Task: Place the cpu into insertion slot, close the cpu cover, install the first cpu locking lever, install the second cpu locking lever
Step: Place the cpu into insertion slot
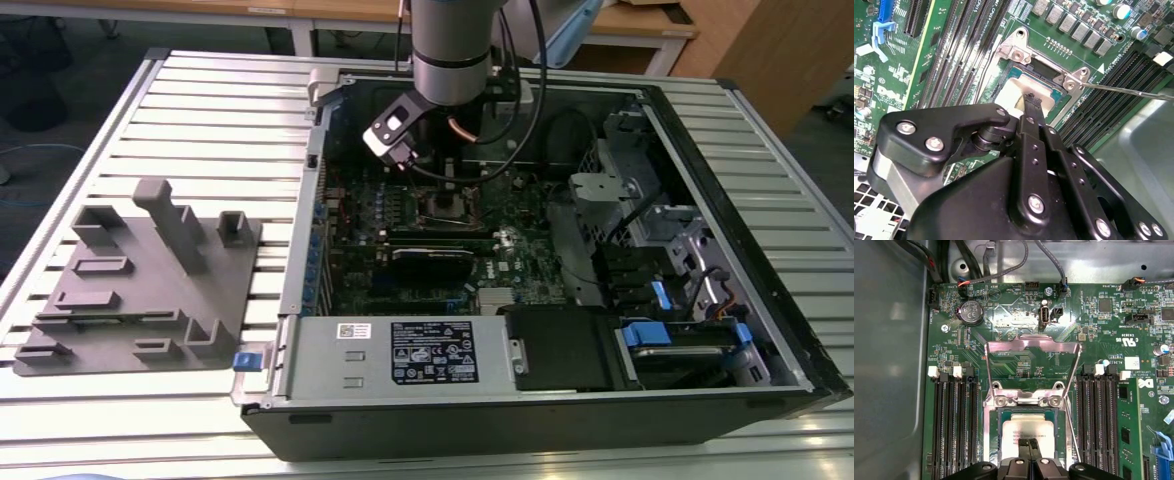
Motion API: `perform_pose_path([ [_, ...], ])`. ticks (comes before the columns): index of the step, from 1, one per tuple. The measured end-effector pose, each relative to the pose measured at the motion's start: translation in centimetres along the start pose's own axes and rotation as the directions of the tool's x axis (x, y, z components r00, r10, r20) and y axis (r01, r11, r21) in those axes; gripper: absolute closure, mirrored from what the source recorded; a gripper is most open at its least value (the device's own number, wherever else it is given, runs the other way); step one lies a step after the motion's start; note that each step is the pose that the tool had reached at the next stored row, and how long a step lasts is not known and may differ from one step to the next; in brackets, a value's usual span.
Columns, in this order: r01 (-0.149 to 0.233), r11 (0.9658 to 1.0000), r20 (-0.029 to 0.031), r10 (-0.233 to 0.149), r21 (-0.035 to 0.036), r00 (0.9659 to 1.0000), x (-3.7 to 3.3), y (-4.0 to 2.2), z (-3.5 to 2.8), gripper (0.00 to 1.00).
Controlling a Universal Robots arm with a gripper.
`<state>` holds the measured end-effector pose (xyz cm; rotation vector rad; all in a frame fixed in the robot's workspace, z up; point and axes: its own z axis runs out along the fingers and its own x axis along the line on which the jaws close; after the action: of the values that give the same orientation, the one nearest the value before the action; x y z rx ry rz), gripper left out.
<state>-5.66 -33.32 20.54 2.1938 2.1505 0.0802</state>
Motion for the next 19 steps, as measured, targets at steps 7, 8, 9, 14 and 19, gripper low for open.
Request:
perform_pose_path([
  [7,0.000,1.0000,-0.0008,0.000,-0.0002,1.0000,0.01,0.03,-0.04,0.89],
  [8,0.000,1.0000,-0.0007,0.000,0.0006,1.0000,0.01,0.06,-0.05,0.89],
  [9,0.000,1.0000,-0.0005,0.000,0.0019,1.0000,0.00,0.10,-0.06,0.89],
  [14,0.000,1.0000,-0.0002,0.000,0.0066,1.0000,0.01,0.25,-0.11,0.89],
  [19,0.000,1.0000,-0.0009,0.000,0.0062,1.0000,0.01,0.29,-0.45,0.89],
])
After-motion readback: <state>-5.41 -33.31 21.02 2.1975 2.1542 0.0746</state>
